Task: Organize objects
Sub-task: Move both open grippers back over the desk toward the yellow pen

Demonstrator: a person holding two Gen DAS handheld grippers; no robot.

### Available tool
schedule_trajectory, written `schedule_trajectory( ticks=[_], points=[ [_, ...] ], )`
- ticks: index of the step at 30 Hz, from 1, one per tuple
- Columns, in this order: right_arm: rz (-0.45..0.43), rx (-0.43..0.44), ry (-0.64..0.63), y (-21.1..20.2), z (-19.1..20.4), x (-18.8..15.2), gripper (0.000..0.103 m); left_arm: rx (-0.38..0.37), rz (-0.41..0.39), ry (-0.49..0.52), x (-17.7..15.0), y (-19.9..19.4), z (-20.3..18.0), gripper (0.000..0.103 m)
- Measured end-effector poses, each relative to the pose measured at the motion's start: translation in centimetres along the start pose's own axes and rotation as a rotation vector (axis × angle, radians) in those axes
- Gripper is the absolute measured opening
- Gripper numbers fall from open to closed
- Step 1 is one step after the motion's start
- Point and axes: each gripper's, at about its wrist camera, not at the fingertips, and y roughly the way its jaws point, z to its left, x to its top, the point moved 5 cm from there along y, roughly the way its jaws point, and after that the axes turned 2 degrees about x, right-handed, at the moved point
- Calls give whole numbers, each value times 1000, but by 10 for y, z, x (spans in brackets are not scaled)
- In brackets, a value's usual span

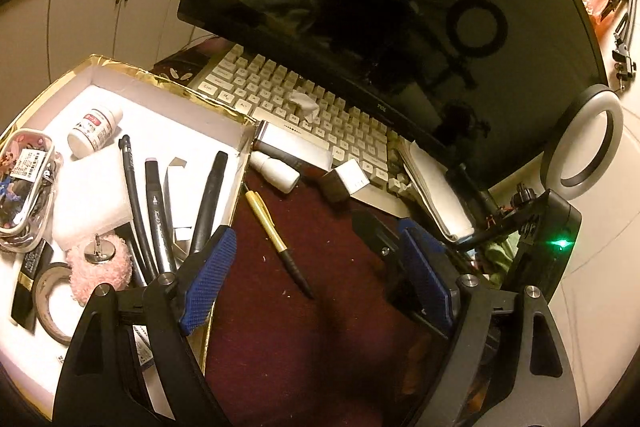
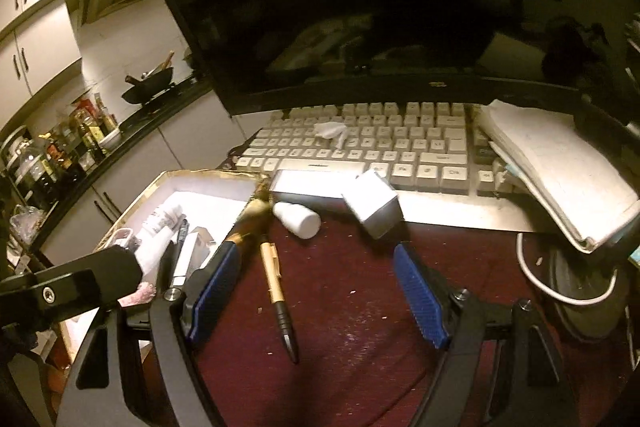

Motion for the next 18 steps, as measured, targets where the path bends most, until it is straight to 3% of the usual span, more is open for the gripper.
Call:
schedule_trajectory(
  ticks=[7,13,18],
  points=[
    [-5,-89,-26,-1,-8,1,79,4,7,18,-2,6,-6,84],
    [-2,-253,-113,4,-19,1,79,41,25,97,-10,12,-19,84],
    [25,-294,-163,10,-24,0,79,53,40,139,-16,24,-23,84]
  ],
)
